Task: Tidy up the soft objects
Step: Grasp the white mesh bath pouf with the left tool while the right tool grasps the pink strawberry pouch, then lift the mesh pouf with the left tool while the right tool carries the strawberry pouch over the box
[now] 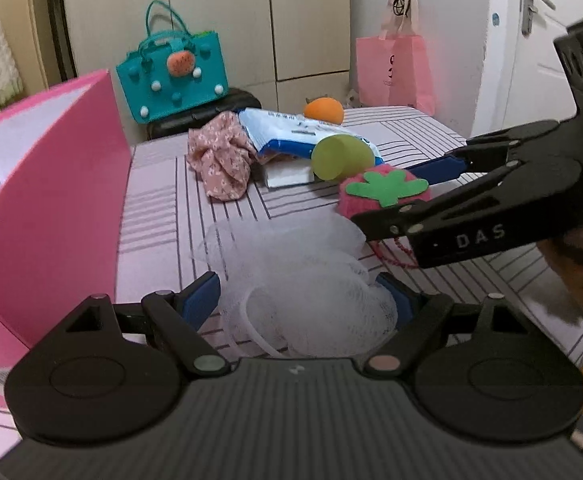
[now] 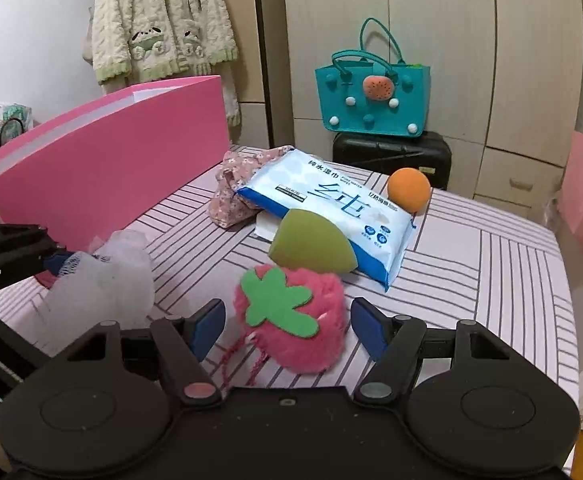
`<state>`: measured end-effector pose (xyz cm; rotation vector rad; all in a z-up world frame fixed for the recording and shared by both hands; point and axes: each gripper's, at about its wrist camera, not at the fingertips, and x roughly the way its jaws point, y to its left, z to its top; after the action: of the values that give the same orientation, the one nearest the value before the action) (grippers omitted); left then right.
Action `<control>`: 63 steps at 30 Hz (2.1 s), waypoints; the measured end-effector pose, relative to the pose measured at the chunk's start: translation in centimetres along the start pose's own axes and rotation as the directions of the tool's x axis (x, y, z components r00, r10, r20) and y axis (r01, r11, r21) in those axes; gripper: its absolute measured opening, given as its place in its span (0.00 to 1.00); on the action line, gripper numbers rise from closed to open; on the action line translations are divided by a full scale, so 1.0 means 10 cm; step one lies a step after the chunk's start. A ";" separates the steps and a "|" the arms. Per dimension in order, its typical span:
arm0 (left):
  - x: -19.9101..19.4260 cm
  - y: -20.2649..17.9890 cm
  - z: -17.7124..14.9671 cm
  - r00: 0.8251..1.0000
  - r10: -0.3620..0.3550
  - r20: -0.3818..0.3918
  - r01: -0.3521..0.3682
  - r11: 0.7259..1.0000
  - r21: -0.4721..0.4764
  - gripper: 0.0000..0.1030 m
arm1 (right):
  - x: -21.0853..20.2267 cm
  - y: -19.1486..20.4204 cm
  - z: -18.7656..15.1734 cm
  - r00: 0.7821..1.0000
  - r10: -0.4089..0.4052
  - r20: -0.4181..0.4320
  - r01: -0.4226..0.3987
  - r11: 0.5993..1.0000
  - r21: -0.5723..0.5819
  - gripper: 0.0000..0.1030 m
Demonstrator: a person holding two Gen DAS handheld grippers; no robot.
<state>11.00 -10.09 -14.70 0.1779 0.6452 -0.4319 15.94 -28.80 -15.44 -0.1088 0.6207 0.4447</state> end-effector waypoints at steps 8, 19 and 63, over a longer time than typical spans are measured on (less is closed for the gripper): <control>0.05 0.06 0.01 0.999 -0.025 -0.038 0.024 0.999 -0.021 0.57 | -0.05 0.00 -0.08 1.000 0.004 0.011 -0.004 0.998 0.059 0.47; 0.00 0.14 -0.03 0.999 -0.037 0.004 0.037 0.997 -0.074 0.27 | -0.24 0.09 -0.24 1.000 0.001 0.023 -0.004 0.989 0.151 0.47; -1.43 0.91 0.34 0.958 -0.212 -0.194 0.180 0.969 -0.170 0.24 | -1.18 0.70 0.20 0.973 0.195 -0.121 -0.192 0.981 0.038 0.47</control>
<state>6.67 1.85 -2.98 0.0148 0.9062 -0.5585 5.41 -26.43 -6.67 -0.0518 0.7633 0.6217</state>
